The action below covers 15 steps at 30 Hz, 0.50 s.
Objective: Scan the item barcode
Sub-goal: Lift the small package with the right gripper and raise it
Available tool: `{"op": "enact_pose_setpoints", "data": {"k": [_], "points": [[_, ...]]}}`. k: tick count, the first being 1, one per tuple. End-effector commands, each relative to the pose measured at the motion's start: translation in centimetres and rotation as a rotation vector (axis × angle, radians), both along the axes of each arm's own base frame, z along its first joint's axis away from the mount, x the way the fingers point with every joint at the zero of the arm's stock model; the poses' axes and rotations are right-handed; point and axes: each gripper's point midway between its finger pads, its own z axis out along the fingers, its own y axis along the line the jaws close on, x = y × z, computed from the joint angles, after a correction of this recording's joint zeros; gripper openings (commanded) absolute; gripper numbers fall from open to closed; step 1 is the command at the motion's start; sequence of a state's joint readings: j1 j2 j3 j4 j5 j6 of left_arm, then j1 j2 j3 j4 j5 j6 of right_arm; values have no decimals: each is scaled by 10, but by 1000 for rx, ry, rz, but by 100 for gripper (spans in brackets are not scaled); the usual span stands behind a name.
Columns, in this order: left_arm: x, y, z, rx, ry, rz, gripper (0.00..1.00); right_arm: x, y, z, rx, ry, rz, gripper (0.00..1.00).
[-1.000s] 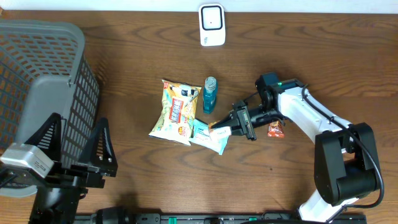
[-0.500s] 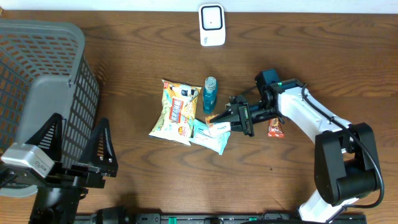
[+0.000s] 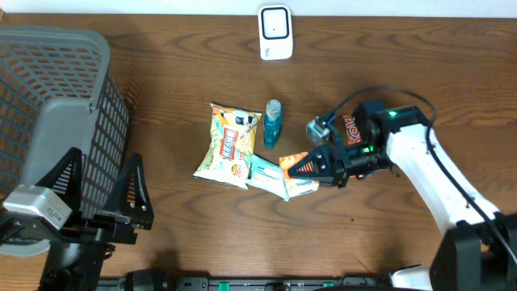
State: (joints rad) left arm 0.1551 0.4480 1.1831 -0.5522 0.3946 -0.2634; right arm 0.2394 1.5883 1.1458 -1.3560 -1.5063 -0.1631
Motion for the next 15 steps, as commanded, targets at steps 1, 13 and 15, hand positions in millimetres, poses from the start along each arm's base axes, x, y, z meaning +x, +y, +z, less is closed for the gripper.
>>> {"op": "enact_pose_setpoints", "data": {"k": [1, 13, 15], "points": [[0, -3, -4, -4, 5, -18, 90, 6, 1, 4, 102, -419, 19, 1], [0, -3, -4, -4, 6, -18, 90, 15, 15, 15, 292, -885, 53, 1], [0, -3, -5, -4, 8, -18, 90, 14, 19, 15, 309, -920, 70, 1]]}}
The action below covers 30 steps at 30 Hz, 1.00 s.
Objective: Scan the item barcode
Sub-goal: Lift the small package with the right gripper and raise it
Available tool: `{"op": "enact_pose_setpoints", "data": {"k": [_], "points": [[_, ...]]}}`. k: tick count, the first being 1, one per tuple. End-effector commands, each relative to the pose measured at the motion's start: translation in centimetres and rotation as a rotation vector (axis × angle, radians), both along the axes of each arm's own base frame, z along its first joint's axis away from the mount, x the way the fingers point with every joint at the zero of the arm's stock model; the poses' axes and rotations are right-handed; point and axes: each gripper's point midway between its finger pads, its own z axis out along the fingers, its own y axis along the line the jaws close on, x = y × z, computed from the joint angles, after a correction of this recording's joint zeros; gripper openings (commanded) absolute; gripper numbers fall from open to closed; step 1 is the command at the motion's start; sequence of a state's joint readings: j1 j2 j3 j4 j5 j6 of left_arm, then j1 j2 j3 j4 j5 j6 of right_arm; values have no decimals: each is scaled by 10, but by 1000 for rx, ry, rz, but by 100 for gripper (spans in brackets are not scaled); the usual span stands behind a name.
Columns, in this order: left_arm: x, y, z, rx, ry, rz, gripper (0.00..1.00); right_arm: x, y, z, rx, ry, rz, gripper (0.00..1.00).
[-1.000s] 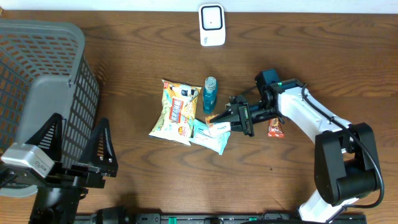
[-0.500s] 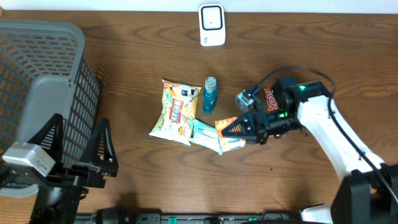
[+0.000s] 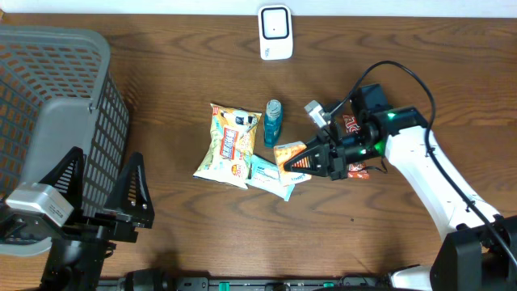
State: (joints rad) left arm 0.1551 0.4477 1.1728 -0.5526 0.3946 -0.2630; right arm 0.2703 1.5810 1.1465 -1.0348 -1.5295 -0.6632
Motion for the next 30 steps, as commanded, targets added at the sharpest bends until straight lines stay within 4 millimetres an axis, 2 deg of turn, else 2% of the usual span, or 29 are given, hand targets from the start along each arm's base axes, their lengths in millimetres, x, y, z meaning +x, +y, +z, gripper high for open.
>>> {"op": "enact_pose_setpoints", "data": {"k": [1, 6, 10, 14, 19, 20, 22, 25, 30], "points": [[-2, -3, -1, -4, 0, -18, 90, -6, 9, 11, 77, -145, 41, 1], [3, -2, -9, -7, 18, -17, 90, -11, 19, 21, 121, -278, 83, 1], [8, -2, -15, -8, 29, -17, 90, -5, 22, 33, 141, -339, 86, 1], [9, -1, -16, -9, 31, -17, 90, 8, 26, 46, 80, -142, 76, 1], [9, -1, -16, -8, 31, -17, 90, 25, 31, 63, -77, 350, 44, 1], [9, -1, -16, -8, 31, -17, 90, 25, 32, 66, -90, 397, 48, 1], [9, -1, -16, -9, 31, -17, 90, 29, 35, 72, -59, 291, 38, 1], [9, -1, -16, -9, 31, -17, 90, 30, 40, 87, 53, -62, 59, 1], [9, -1, -16, -9, 31, -17, 90, 15, 56, 98, 242, -611, 117, 1]]}}
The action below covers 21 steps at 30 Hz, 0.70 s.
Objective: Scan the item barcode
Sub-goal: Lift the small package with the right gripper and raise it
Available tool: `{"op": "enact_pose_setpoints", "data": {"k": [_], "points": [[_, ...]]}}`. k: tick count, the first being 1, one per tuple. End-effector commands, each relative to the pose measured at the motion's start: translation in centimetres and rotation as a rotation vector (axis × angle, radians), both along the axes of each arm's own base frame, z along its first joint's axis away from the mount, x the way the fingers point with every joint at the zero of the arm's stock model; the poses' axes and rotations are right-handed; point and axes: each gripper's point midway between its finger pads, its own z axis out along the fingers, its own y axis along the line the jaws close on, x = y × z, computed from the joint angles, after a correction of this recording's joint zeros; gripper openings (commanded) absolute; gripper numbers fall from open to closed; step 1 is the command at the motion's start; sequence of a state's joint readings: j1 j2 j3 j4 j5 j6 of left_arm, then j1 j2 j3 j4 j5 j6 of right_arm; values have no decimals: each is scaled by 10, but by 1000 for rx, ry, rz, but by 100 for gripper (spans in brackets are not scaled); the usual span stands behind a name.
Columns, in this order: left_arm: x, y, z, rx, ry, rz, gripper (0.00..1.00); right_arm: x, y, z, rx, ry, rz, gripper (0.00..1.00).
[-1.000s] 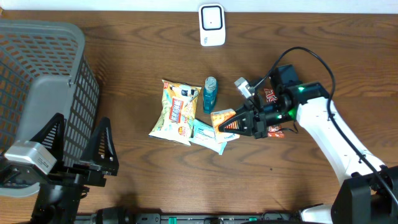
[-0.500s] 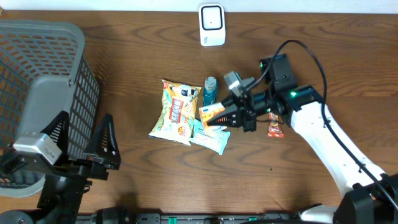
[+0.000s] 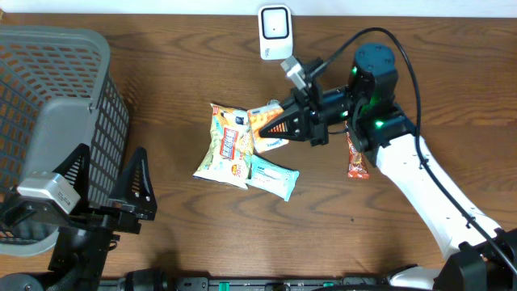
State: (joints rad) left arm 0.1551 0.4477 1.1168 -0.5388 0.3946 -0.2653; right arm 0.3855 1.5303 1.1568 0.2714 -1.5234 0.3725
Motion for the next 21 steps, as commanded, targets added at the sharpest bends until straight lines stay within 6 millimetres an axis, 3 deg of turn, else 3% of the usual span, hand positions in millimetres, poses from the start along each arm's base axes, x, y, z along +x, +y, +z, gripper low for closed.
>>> {"op": "enact_pose_setpoints", "data": {"k": [1, 7, 11, 14, 18, 21], "points": [[-3, -3, 2, 0, -12, -17, 90, -17, 11, 12, 156, -403, 47, 1], [-3, -3, 2, 0, -11, -17, 90, -28, 10, 28, 353, -849, 92, 1], [-3, -2, 2, 0, -11, -10, 90, -30, 9, 39, 413, -993, 88, 1], [-2, 1, 2, 1, -11, 7, 90, -31, 9, 41, 399, -956, 89, 1], [-2, 2, 2, 1, -10, 12, 90, -30, 6, 43, 320, -774, 82, 1], [-1, 2, 1, 0, -7, 12, 90, -15, -8, 45, 253, -659, 30, 1]]}}
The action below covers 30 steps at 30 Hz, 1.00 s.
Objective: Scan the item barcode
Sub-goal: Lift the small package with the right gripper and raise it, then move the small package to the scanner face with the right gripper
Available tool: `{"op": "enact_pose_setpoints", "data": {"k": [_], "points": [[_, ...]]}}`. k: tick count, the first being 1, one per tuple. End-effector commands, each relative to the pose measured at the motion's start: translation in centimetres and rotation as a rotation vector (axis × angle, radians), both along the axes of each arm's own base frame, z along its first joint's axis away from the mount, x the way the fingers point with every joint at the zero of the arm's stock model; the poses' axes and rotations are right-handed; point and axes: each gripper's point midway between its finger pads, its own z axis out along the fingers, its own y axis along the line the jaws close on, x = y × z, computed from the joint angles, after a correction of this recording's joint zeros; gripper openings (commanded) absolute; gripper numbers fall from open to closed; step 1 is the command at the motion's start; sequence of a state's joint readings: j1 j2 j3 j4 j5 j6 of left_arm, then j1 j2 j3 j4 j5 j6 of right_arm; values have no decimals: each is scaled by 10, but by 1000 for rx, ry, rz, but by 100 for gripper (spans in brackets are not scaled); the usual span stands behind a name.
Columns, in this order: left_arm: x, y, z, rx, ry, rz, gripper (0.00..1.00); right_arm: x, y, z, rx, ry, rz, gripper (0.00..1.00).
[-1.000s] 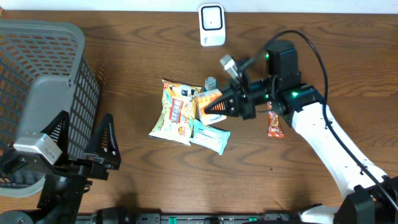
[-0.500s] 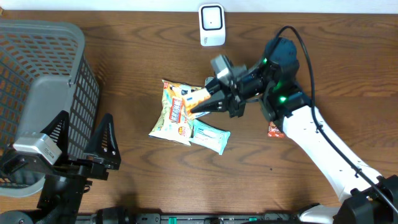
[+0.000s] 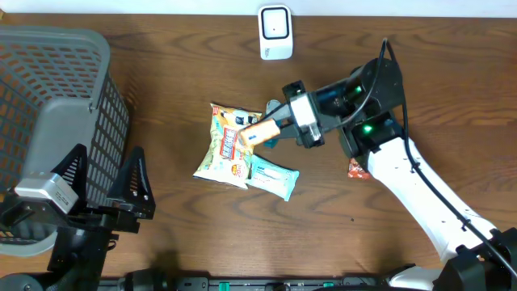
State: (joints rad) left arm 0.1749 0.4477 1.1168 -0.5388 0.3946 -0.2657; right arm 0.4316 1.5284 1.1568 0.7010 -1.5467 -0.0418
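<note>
My right gripper is shut on a small orange packet and holds it in the air over the right edge of a yellow snack bag. The wrist is rolled, so its white camera block faces up. The white barcode scanner stands at the table's far edge, well behind the packet. At the bottom left my left gripper rests open beside the basket, with nothing in it.
A grey mesh basket fills the left side. A light blue packet lies below the held packet. A teal bottle is mostly hidden behind the gripper. A red-orange bar lies under the right arm.
The right wrist has rolled, turning the orange packet over, and the packet sits slightly lower and further left. The left arm has not moved.
First my right gripper was shut on the orange packet low beside the light blue packet. Then it held the packet a little higher and to the left. Later the packet was up over the bottle, nearer the scanner. Now the wrist is rolled.
</note>
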Motion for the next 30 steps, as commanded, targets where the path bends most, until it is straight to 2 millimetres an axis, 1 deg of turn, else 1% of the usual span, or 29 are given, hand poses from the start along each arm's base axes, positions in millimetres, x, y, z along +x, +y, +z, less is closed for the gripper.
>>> {"op": "enact_pose_setpoints", "data": {"k": [1, 5, 7, 9, 11, 13, 15, 17, 20, 22, 27, 30], "points": [[-1, -1, 0, 0, -4, -8, 90, 9, -19, 12, -67, 156, -52, 1], [5, 0, -10, -4, 18, -3, 90, 22, -34, 13, -99, 256, -107, 1], [8, 3, -14, -6, 24, 11, 90, 27, -40, 10, -109, 294, -130, 1], [11, 7, -17, -8, 27, 30, 90, 31, -44, 3, -116, 322, -144, 1], [12, 10, -18, -9, 31, 46, 90, 33, -46, -9, -128, 359, -152, 1], [12, 10, -18, -8, 30, 46, 90, 31, -47, -21, -139, 392, -153, 1], [12, 10, -18, -8, 30, 46, 90, 28, -48, -26, -143, 403, -153, 1], [12, 10, -18, -9, 30, 46, 90, 24, -49, -22, -137, 385, -153, 1], [12, 10, -19, -9, 32, 46, 90, 15, -52, -10, -115, 324, -155, 1], [12, 10, -19, -9, 32, 47, 90, 11, -55, -5, -110, 314, -162, 1], [13, 13, -17, -8, 24, 62, 90, 11, -68, 3, -125, 387, -205, 1], [13, 21, -16, -9, 21, 112, 90, 7, -71, 8, -146, 463, -210, 1]]}}
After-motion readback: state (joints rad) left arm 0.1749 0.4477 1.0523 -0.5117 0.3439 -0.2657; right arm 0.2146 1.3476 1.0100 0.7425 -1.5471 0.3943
